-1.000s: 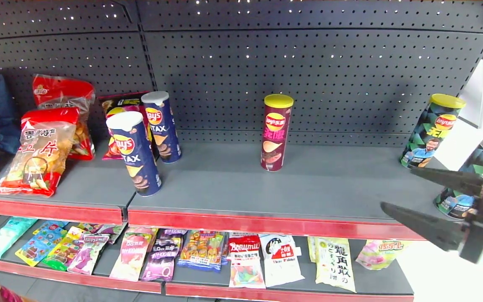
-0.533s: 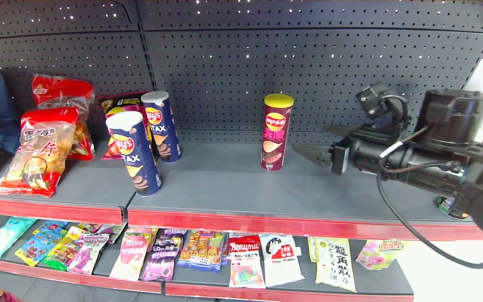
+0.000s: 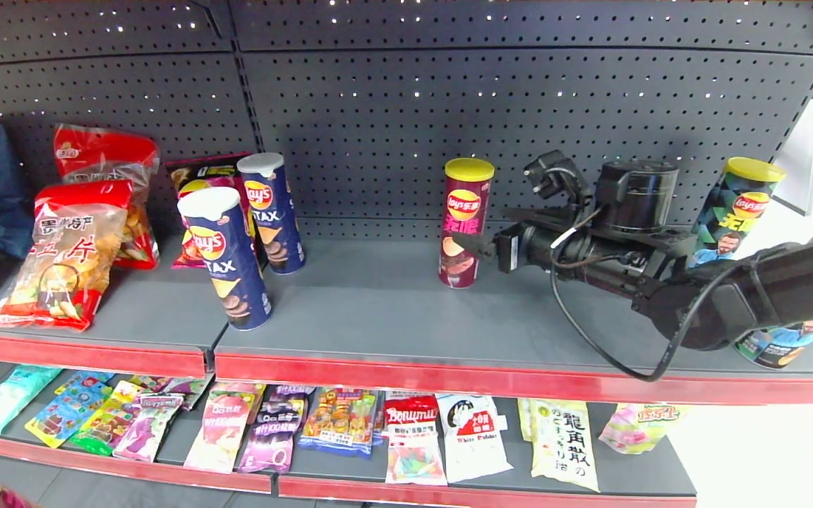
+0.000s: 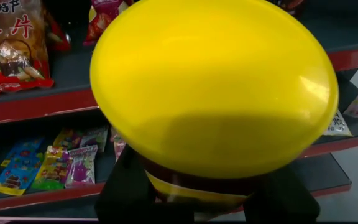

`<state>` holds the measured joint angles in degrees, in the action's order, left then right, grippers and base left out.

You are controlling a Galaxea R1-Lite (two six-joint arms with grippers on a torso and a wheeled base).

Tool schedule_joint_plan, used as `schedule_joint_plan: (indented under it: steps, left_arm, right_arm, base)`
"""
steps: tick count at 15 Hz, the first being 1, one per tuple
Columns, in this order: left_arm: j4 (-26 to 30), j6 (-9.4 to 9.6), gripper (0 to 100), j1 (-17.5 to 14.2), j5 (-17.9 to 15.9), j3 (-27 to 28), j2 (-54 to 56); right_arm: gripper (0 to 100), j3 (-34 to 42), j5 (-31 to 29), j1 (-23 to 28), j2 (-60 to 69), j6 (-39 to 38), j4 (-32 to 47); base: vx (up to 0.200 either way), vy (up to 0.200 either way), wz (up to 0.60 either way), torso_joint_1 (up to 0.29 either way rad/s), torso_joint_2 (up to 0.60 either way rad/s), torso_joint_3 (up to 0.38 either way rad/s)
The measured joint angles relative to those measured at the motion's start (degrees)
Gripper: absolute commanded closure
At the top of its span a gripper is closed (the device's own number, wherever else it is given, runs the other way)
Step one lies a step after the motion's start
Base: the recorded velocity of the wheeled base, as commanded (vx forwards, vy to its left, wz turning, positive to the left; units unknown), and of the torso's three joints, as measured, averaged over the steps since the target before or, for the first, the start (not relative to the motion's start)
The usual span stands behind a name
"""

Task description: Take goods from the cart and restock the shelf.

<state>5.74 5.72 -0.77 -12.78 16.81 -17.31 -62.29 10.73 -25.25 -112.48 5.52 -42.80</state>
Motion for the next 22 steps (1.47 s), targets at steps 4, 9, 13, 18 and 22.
schedule_joint_plan:
  steps: [4,9,13,18,22]
  left_arm:
    - [0.0,-0.02,100,0.0,0.1,0.0,0.4]
    - [0.0,0.09,100,0.0,0.5,-0.1,1.1]
    - [0.0,0.18,100,0.0,0.5,-0.1,1.3]
    - [0.1,0.18,100,0.0,1.0,-0.5,1.4]
    - [0.2,0.18,100,0.0,1.0,-1.6,2.0]
  right_arm:
    - [0,-4.2,-1.1,1.0,-3.9,-0.1,0.0]
    - [0,-9.7,-1.0,1.4,-7.6,-0.1,0.1]
    - [0,-11.7,-0.8,1.3,-9.5,-0.1,0.1]
    - [0,-16.9,-0.8,1.1,-12.3,-0.1,0.6]
    - [0,-19.0,-0.9,0.5,-13.7,0.0,0.8]
  base:
    - [0.000,0.000,0.00,0.000,0.00,0.000]
    - [0.000,0.000,0.00,0.000,0.00,0.000]
    - [0.000,0.000,0.00,0.000,0.00,0.000]
    - [0.000,0.000,0.00,0.000,0.00,0.000]
    - [0.000,0.000,0.00,0.000,0.00,0.000]
